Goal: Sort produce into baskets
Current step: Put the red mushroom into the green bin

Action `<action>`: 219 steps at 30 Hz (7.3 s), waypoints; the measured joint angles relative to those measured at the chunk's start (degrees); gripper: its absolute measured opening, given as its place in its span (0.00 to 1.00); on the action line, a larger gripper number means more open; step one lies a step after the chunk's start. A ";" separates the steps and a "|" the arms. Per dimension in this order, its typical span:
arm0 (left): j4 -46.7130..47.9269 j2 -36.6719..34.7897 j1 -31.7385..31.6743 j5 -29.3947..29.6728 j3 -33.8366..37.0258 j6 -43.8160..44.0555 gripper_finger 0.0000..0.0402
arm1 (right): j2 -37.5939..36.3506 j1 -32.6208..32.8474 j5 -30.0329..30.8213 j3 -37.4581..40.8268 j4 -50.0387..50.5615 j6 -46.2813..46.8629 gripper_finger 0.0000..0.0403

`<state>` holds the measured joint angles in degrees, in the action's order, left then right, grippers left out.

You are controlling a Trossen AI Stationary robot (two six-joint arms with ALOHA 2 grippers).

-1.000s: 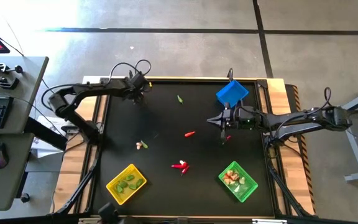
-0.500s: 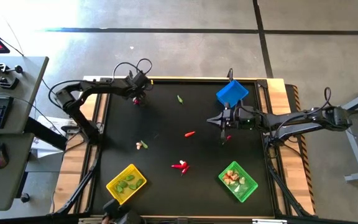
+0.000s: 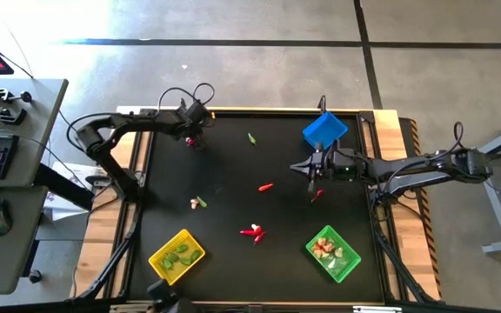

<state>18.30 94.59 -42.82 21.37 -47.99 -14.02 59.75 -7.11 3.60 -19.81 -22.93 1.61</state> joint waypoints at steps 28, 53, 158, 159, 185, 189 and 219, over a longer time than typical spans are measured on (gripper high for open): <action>-31.98 -1.10 40.83 -53.16 -4.88 11.86 0.00 | 4.81 -5.42 -17.60 0.00 -1.47 -4.23 0.00; -21.72 27.97 53.15 -42.46 -45.34 7.34 0.00 | -15.18 -4.60 -30.10 0.02 37.67 -4.16 0.00; 1.80 -18.76 -2.04 -5.37 9.81 10.43 0.14 | 18.34 -2.51 -0.25 0.00 -11.20 7.56 0.00; 1.12 -17.52 -2.71 -5.64 9.81 10.38 0.17 | 18.34 -2.51 -0.23 0.00 -11.20 7.56 0.00; 3.94 -13.38 -0.67 -8.68 9.75 12.72 0.33 | 18.32 -2.51 -0.29 0.00 -11.09 7.54 0.00; 9.22 -18.11 2.79 -8.83 9.67 16.09 0.33 | 18.32 -2.52 -0.29 0.00 -10.78 7.45 0.00; 17.46 -14.95 4.61 -5.62 8.37 20.85 0.33 | 18.32 -2.53 -0.34 0.00 -10.56 7.41 0.00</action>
<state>35.76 79.64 -38.22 15.75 -39.62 6.83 78.06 -9.65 3.27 -19.81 -33.50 9.02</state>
